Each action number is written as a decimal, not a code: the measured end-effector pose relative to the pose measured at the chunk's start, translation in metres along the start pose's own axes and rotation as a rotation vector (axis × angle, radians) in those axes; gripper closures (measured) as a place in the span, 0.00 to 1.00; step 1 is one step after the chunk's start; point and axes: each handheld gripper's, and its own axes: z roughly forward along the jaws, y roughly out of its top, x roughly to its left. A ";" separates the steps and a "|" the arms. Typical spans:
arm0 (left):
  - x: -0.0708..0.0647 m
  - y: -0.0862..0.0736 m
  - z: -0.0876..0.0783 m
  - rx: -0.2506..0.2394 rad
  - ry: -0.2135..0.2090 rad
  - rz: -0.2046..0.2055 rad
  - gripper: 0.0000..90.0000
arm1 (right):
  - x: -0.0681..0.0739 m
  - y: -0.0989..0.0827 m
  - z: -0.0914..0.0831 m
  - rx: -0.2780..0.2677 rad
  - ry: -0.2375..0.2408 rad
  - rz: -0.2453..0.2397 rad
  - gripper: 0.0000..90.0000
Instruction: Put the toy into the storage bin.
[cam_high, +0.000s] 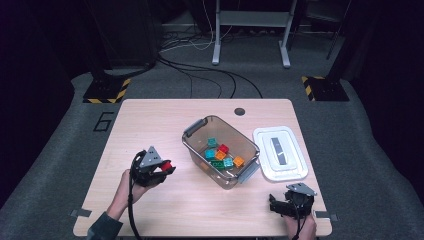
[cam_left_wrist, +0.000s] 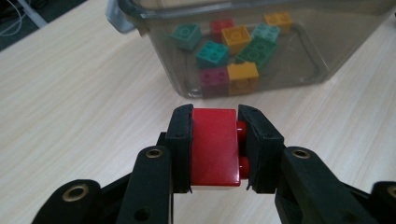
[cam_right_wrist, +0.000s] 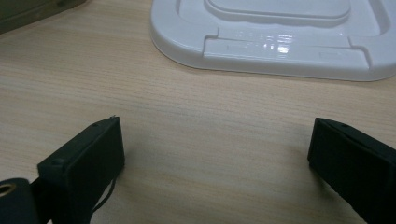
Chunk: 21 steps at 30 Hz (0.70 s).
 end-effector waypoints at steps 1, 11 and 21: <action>0.002 0.003 -0.001 -0.002 0.005 0.011 0.74 | 0.000 0.000 0.000 0.004 -0.001 0.005 0.03; 0.010 0.033 -0.005 -0.033 0.026 0.036 0.74 | 0.000 0.000 0.000 0.000 0.001 0.000 0.03; 0.020 0.062 -0.006 -0.052 0.034 0.060 0.74 | 0.000 0.000 0.000 0.000 0.001 0.000 0.03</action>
